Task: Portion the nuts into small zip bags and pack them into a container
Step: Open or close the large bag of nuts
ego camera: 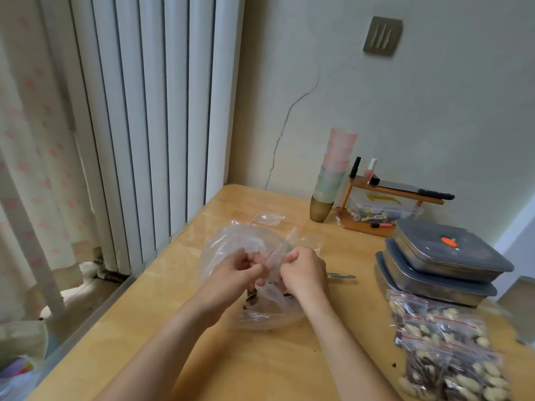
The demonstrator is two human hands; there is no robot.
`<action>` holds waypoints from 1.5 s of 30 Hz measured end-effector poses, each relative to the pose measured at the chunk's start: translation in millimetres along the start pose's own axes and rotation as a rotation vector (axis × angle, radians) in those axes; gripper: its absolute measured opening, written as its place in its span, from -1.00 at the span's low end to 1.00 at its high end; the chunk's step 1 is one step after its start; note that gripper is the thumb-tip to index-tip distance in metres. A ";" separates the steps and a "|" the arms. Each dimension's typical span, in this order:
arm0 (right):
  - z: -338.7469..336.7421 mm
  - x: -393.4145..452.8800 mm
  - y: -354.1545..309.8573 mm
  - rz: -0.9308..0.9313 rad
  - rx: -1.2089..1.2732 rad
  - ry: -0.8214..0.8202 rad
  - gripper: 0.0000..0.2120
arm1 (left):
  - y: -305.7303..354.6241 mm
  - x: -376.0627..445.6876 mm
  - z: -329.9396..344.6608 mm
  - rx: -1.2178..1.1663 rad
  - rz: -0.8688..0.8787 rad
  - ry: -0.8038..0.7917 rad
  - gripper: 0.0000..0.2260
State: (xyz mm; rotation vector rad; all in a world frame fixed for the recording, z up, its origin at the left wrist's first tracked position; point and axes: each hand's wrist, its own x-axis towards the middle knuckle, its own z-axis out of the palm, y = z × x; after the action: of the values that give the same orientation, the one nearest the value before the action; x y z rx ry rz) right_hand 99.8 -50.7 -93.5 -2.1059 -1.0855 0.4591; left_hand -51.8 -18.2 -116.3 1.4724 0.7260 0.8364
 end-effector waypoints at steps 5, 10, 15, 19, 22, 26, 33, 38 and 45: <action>-14.0 -8.5 -11.7 -0.155 -0.243 0.052 -0.84 | 6.2 -1.4 3.5 -0.029 -0.011 -0.011 -0.86; -38.6 -12.1 -24.8 -0.217 -0.162 0.082 -0.87 | 4.5 0.1 4.6 -0.090 -0.055 0.065 -0.77; -46.8 -4.8 -18.6 -0.118 0.113 -0.368 -0.82 | 0.6 1.1 7.0 -0.158 -0.121 0.110 -0.69; -35.9 -2.5 -13.3 -0.144 0.141 -0.432 -0.73 | 0.1 -1.9 12.1 -0.101 -0.083 0.091 -0.70; -36.1 -0.7 -13.1 -0.166 0.206 -0.460 -0.82 | 1.7 -3.0 14.9 -0.105 -0.078 0.066 -0.78; -44.6 2.2 -12.9 -0.133 0.288 -0.518 -0.87 | 4.8 -3.9 15.5 -0.154 -0.103 0.054 -0.89; -40.5 4.7 -9.0 -0.046 0.201 -0.525 -0.88 | -1.7 1.4 17.5 -0.190 -0.166 0.196 -0.85; -32.7 1.3 -7.4 -0.100 -0.067 -0.442 -0.94 | -5.2 3.0 17.0 -0.155 -0.171 0.249 -0.61; -48.3 -10.4 -26.4 -0.707 0.026 -0.218 -0.84 | -7.3 4.3 16.3 -0.131 -0.117 0.304 -0.80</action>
State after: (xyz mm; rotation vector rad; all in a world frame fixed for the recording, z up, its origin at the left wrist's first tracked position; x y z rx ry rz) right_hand 107.4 -69.6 -41.3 -1.5252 -1.8287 0.3477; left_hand -35.5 -22.9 -123.3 1.1867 0.9556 1.0096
